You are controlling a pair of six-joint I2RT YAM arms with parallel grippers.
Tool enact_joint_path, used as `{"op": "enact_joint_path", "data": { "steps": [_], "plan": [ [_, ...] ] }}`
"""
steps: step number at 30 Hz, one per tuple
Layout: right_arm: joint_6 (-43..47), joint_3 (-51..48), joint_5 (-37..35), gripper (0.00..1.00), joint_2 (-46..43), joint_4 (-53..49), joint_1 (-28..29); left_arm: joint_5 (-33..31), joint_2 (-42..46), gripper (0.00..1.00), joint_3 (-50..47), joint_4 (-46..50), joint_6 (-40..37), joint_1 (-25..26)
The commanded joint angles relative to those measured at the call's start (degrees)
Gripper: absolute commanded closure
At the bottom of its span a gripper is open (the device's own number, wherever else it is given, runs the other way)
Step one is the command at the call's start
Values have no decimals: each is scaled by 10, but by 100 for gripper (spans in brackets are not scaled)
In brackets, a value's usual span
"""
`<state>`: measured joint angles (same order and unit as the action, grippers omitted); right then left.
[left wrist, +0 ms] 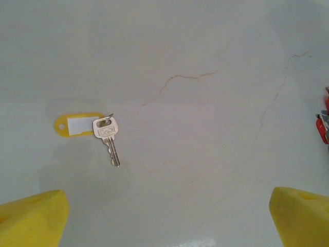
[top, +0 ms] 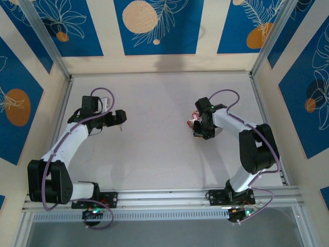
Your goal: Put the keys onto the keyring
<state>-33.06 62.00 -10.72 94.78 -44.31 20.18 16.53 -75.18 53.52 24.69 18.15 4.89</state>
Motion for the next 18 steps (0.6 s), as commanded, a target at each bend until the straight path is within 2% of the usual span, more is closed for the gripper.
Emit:
{"op": "enact_joint_path", "data": {
  "steps": [1,10,15,18],
  "plan": [
    [-40,34,-56,81,28,-22,12,17,0,0,3,-7,8,1],
    [-91,74,-84,75,91,-35,27,16,1,0,5,-4,8,1],
    [-114,77,-146,77,102,-54,26,17,1,0,6,-3,10,1],
    [-117,71,-152,79,101,-55,19,17,2,0,6,-3,9,1]
  ]
}}
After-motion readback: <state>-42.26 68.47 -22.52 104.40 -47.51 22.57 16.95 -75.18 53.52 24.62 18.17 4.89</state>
